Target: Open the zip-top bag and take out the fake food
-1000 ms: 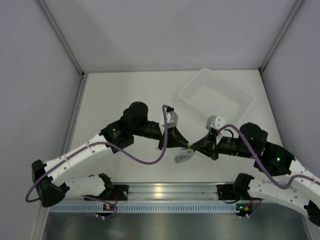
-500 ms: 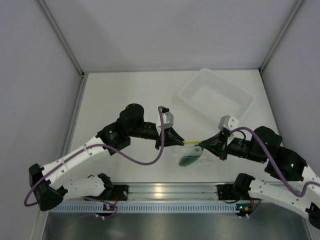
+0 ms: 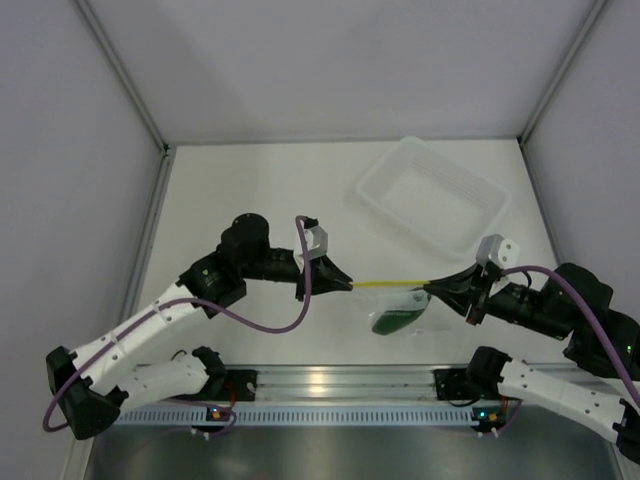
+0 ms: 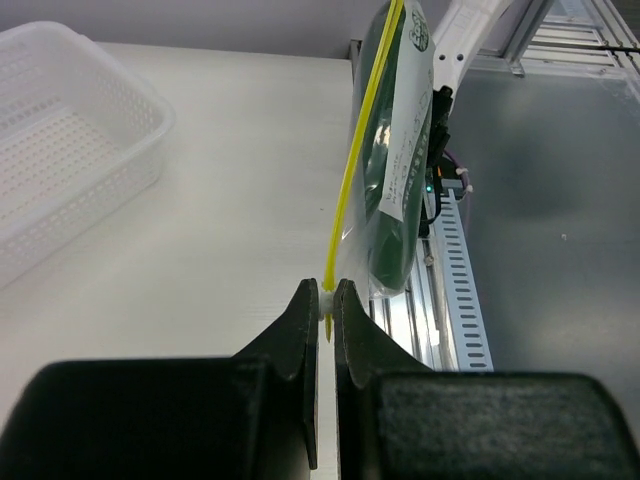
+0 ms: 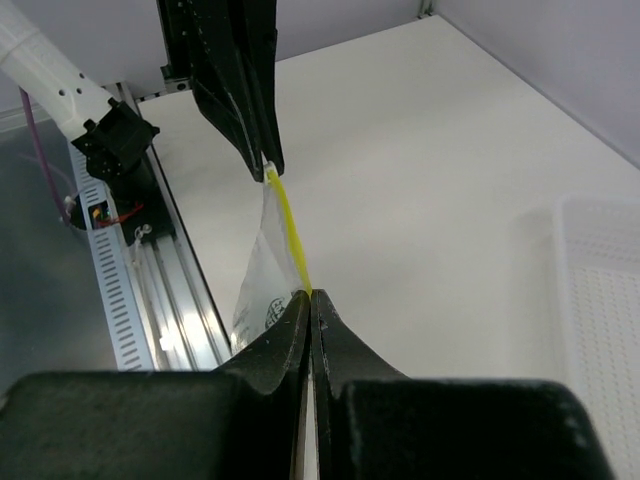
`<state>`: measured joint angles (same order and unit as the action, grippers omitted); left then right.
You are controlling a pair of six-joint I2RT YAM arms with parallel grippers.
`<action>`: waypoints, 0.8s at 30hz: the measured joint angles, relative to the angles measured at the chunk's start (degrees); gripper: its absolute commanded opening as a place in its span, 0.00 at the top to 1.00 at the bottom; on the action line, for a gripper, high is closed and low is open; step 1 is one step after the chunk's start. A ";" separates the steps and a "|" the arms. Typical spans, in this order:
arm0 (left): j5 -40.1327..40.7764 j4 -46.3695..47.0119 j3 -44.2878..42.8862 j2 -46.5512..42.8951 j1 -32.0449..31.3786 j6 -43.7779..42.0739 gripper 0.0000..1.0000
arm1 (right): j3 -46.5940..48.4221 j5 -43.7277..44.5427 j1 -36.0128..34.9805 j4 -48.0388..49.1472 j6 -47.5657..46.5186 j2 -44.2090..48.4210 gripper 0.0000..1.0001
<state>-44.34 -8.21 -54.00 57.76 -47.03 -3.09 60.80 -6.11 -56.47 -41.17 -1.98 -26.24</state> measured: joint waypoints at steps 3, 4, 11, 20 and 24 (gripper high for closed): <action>-0.02 0.00 0.42 -1.18 0.00 0.15 1.00 | 0.00 0.00 0.00 -0.59 0.00 0.20 1.00; 0.00 0.04 0.57 -1.49 0.00 0.17 1.00 | 0.00 -0.02 0.00 -0.66 0.00 0.26 1.00; -1.20 -0.07 0.90 -1.79 0.02 0.85 0.77 | -0.07 -2.47 -0.02 -0.46 0.00 0.48 1.00; -3.28 -2.91 -2.97 2.40 0.37 2.32 0.16 | -2.45 -7.91 -0.02 1.20 -1.14 0.15 1.00; -3.41 -2.97 -6.82 3.63 0.37 2.54 0.21 | -3.10 -10.80 -0.02 1.29 -1.86 -0.26 1.00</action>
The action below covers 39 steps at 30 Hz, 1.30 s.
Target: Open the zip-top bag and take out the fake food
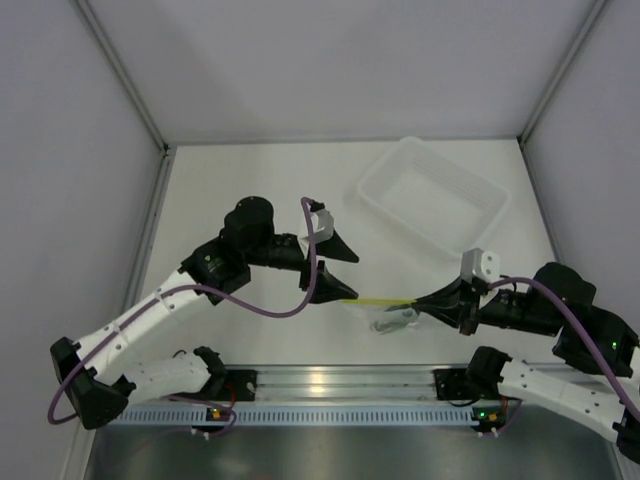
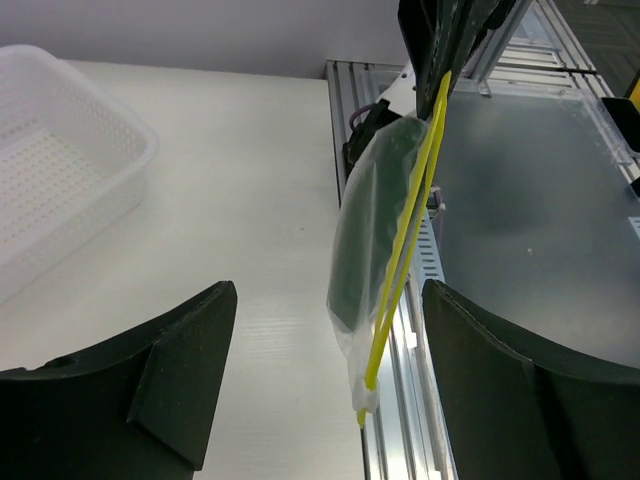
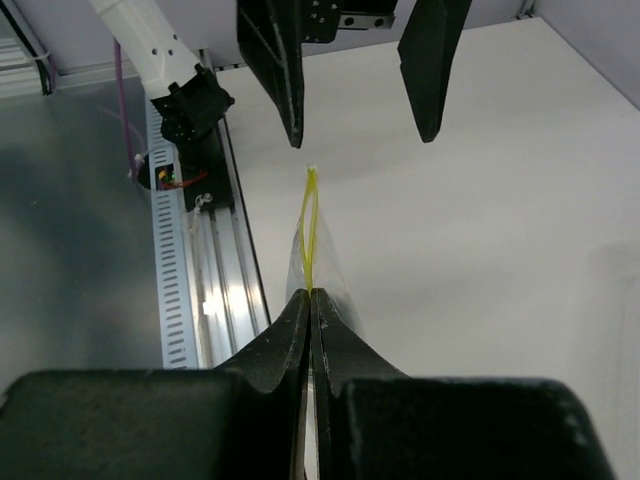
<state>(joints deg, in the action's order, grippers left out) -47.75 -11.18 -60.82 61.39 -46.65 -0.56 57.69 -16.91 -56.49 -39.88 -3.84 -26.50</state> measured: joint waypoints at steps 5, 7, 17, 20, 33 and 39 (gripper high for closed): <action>-1.57 0.46 -3.28 3.43 0.00 0.42 0.33 | -0.02 -2.10 0.02 0.04 -0.35 0.02 1.00; -1.99 0.17 -3.28 4.68 -0.24 0.42 0.34 | -0.07 -2.36 0.00 0.07 -0.48 0.02 1.00; -2.43 -0.04 -3.26 6.75 -3.15 0.42 0.46 | -0.37 -2.60 0.00 0.96 -0.50 0.07 1.00; -2.36 -0.04 -3.26 6.75 -3.87 0.42 0.48 | -0.81 -2.36 0.00 1.07 -0.48 0.11 1.00; -0.83 0.00 -3.26 7.15 -5.03 0.44 0.51 | -1.05 -2.23 0.00 1.18 -0.50 0.13 1.00; -0.31 0.00 -3.28 7.13 -5.05 1.36 0.51 | -1.05 -2.21 0.02 1.14 -0.50 0.13 1.00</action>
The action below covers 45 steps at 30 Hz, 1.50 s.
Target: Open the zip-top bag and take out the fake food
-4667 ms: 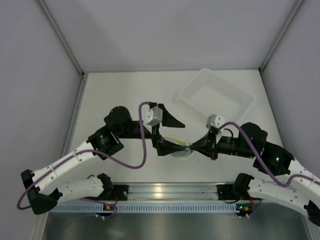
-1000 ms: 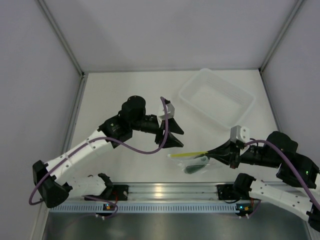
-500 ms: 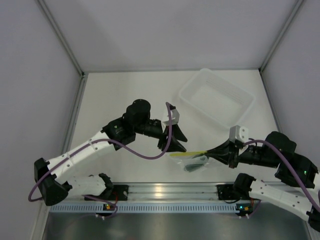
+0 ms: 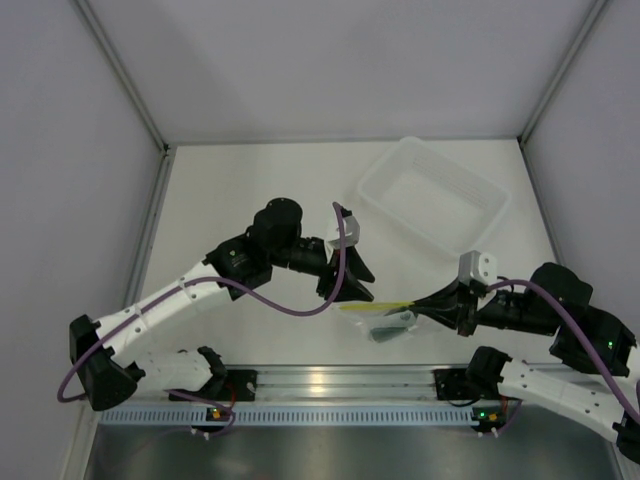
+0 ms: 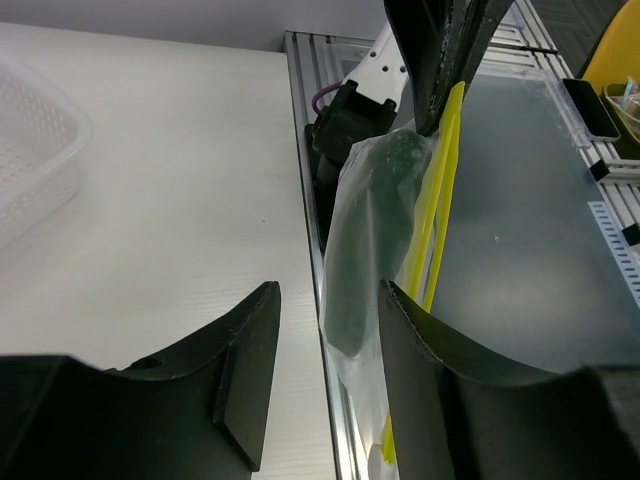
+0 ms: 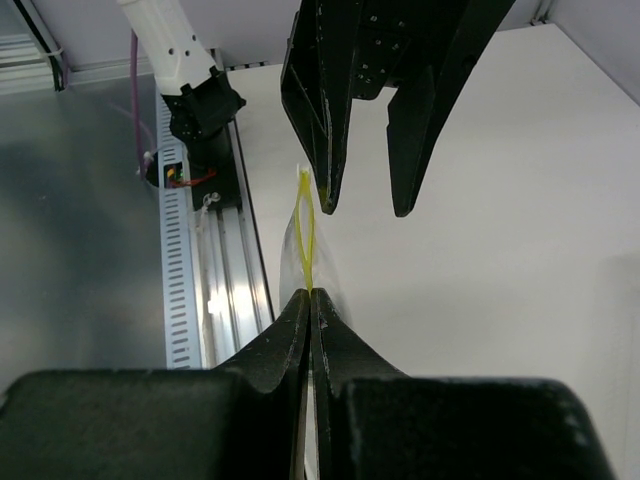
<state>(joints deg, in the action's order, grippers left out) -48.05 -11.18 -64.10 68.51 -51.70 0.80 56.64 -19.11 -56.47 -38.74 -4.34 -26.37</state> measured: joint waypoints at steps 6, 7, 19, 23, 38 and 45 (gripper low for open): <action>0.09 0.00 0.00 -0.11 0.00 0.63 0.51 | -0.02 0.02 0.00 0.02 -0.02 0.00 1.00; 0.07 0.02 0.00 -0.17 0.00 0.63 0.51 | -0.02 0.04 -0.02 0.02 -0.02 0.00 1.00; -0.55 0.02 -0.31 -2.27 0.00 0.81 0.52 | -0.02 0.66 -0.02 0.00 -0.13 0.00 1.00; -0.87 0.02 -0.31 -2.34 0.00 0.85 0.54 | -0.02 0.70 -0.02 0.00 -0.13 0.00 1.00; -3.41 0.13 -0.48 0.46 -0.42 1.03 0.64 | -0.02 0.79 -0.02 0.13 -0.13 0.00 1.00; -4.24 0.07 -0.50 1.51 -0.81 1.03 0.70 | -0.02 1.09 0.00 0.50 -0.07 0.00 1.00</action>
<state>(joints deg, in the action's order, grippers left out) -52.29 -11.11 -64.60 70.02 -52.51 1.83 56.62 -18.02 -56.47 -38.24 -4.40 -26.37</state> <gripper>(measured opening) 0.352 0.006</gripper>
